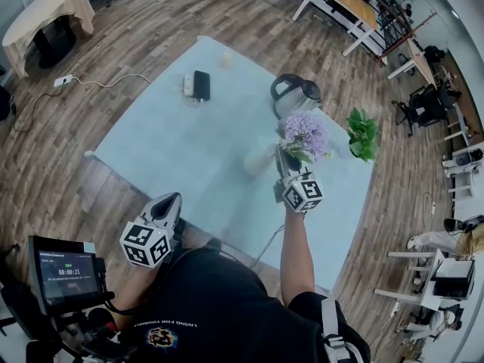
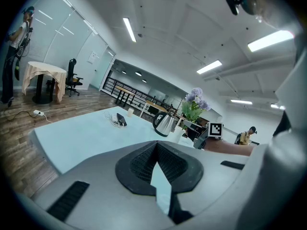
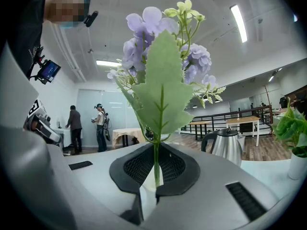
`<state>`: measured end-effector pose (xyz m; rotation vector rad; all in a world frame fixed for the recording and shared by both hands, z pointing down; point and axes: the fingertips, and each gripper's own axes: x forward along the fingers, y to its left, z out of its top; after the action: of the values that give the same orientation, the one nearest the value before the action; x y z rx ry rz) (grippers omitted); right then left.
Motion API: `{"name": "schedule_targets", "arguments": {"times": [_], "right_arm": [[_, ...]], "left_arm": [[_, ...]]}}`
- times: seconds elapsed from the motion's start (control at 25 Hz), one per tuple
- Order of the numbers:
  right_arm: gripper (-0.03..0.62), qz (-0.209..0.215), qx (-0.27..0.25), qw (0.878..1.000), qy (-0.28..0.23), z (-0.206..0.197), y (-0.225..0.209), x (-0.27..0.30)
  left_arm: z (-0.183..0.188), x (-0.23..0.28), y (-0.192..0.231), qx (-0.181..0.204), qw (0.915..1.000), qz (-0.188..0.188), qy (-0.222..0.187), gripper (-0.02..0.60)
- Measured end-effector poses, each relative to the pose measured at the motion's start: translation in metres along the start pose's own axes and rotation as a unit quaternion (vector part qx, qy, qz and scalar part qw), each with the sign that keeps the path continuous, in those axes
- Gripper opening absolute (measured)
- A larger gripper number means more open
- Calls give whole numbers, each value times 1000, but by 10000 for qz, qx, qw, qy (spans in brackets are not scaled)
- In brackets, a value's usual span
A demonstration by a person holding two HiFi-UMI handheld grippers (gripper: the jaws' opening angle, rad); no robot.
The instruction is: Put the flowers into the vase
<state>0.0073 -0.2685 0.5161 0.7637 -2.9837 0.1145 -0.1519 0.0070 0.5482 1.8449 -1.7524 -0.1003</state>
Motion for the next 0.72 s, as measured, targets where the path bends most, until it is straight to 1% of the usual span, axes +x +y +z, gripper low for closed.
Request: {"name": "schedule_targets", "arguments": {"times": [0.24, 0.36, 0.4, 0.44, 0.48, 0.6, 0.72], "right_arm": [[31, 39, 1, 10000, 68, -4, 2, 1], [32, -23, 4, 9997, 238, -10, 2, 4], [48, -38, 24, 9995, 323, -14, 2, 6], [194, -29, 66, 9992, 402, -18, 3, 7], [251, -10, 113, 9989, 464, -23, 4, 8], [312, -114, 134, 9985, 519, -32, 3, 6], [335, -296, 55, 9984, 484, -32, -3, 6]], "left_arm": [[0, 0, 0, -19, 10000, 10, 4, 6], [1, 0, 1, -19, 10000, 17, -4, 6], [0, 0, 1, -19, 10000, 16, -5, 6], [0, 0, 1, -21, 10000, 14, -5, 6], [0, 0, 1, -20, 10000, 14, -6, 6], [0, 0, 1, -16, 10000, 14, 0, 6], [0, 0, 0, -19, 10000, 8, 8, 6]]}}
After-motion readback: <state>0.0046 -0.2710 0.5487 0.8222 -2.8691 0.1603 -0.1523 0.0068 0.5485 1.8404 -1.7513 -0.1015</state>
